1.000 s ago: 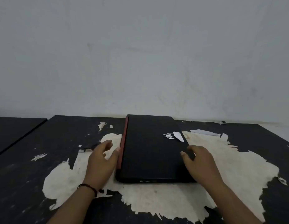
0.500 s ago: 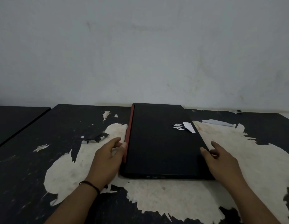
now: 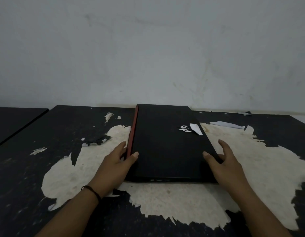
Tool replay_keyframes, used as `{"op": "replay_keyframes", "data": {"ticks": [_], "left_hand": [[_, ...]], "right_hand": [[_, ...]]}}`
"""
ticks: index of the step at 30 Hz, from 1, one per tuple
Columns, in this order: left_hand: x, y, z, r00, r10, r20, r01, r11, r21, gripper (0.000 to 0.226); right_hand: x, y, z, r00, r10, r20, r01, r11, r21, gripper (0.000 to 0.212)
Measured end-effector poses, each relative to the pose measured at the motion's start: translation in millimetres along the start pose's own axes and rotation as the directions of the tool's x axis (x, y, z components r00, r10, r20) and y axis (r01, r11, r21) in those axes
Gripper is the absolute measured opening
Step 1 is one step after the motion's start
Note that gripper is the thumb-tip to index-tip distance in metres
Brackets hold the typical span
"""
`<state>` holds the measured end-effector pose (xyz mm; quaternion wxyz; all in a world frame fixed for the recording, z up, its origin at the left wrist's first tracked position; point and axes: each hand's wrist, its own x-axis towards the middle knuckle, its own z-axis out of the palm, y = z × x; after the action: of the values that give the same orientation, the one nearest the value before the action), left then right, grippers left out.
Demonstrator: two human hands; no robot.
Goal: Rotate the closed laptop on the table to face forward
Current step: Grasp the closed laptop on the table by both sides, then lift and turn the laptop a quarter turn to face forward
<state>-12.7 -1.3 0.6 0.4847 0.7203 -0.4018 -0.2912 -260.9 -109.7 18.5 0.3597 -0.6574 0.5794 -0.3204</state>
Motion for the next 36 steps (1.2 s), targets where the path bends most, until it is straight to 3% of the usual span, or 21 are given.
{"op": "replay_keyframes", "data": {"ticks": [11, 15, 18, 20, 23, 26, 29, 34, 36], "left_hand": [[-5, 11, 3, 0.997, -0.070, 0.043, 0.080, 0.946, -0.314, 0.077], [-7, 12, 1, 0.996, -0.086, 0.033, 0.092, 0.874, -0.477, 0.096], [-10, 17, -2, 0.993, -0.113, 0.033, 0.110, 0.783, -0.612, 0.069], [-11, 20, -2, 0.992, -0.112, 0.051, 0.117, 0.733, -0.670, 0.028], [-7, 15, -2, 0.985, -0.156, 0.070, 0.154, 0.634, -0.758, 0.045], [-9, 16, -5, 0.964, -0.219, 0.149, 0.247, 0.539, -0.805, 0.027], [-11, 16, -10, 0.939, -0.254, 0.232, 0.329, 0.470, -0.819, 0.066], [-9, 16, -12, 0.952, -0.239, 0.193, 0.291, 0.498, -0.817, 0.053], [-11, 16, -15, 0.949, -0.244, 0.198, 0.299, 0.503, -0.811, 0.058]], "right_hand": [[1, -1, -3, 0.997, 0.080, 0.002, -0.077, 0.948, 0.310, 0.069], [3, -1, -7, 0.990, 0.137, 0.030, -0.135, 0.867, 0.479, 0.059], [6, 2, -9, 0.975, 0.204, 0.092, -0.213, 0.713, 0.668, 0.045], [6, 2, -8, 0.966, 0.218, 0.142, -0.247, 0.602, 0.759, 0.032], [5, 1, -9, 0.955, 0.232, 0.188, -0.284, 0.515, 0.809, 0.014], [7, 3, -9, 0.947, 0.183, 0.264, -0.320, 0.470, 0.822, 0.021], [11, 5, -13, 0.935, 0.141, 0.326, -0.354, 0.452, 0.819, 0.029], [13, 8, -20, 0.909, 0.116, 0.400, -0.408, 0.438, 0.801, 0.041], [14, 9, -18, 0.903, 0.144, 0.405, -0.424, 0.451, 0.785, 0.050]]}}
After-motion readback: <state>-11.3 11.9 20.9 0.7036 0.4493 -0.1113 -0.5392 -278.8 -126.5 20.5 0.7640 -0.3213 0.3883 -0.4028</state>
